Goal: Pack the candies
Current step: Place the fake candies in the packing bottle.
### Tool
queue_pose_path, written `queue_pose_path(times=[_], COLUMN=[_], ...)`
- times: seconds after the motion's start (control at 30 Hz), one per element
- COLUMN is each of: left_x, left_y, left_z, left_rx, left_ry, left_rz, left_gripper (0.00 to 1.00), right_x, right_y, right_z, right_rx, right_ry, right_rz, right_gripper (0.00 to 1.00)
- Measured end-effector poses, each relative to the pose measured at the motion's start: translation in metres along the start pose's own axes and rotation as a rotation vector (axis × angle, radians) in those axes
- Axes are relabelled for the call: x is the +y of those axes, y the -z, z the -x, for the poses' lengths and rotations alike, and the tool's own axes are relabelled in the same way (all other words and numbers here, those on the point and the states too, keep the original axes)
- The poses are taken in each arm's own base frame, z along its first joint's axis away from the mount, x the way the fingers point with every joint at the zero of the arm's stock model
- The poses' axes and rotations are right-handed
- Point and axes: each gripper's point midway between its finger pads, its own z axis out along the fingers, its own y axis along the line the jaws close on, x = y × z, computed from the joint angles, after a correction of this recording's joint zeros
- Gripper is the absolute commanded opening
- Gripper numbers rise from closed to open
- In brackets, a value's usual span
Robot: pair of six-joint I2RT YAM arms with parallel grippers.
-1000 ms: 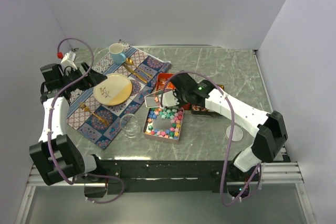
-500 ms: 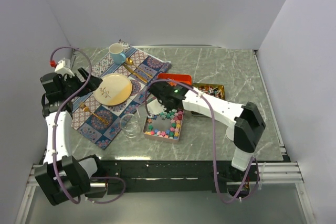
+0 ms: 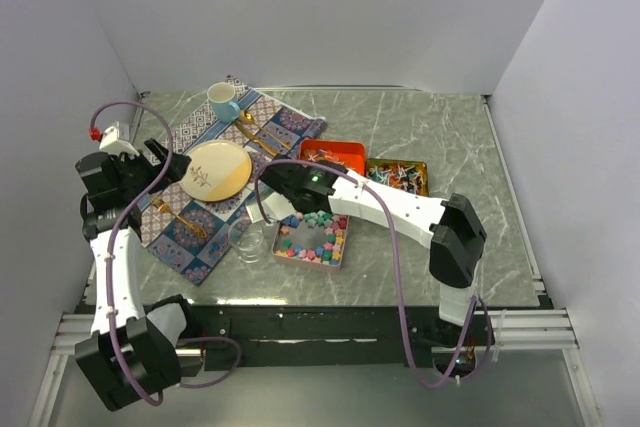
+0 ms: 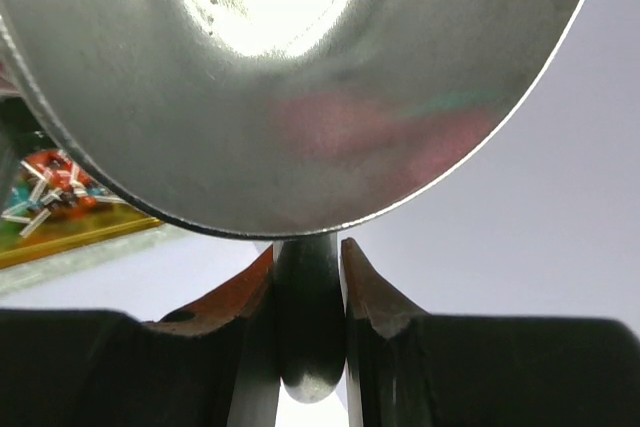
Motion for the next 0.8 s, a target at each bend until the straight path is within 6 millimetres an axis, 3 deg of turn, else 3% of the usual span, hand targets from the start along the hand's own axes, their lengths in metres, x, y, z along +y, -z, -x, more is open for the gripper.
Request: queue_pose_path(times=[0.33,0.8], left_x=[0.002,0.001], left_y=[0.004,0.010], left_z=[0.006,0.013], left_rx=[-0.036,-0.078], left_ry=[0.010,0.012], left_rz=[0.008,0.004], left_gripper=[0.88,0.88], right_x=[-0.014,-0.033], right_y=[0.010,0.026], right_z=[-0.002,0.000], right_rx=[0.119,0.198], right_ry=[0.208,0.291], right_rz=[-0.057,-0.111], right_gripper=[0.00,0.00])
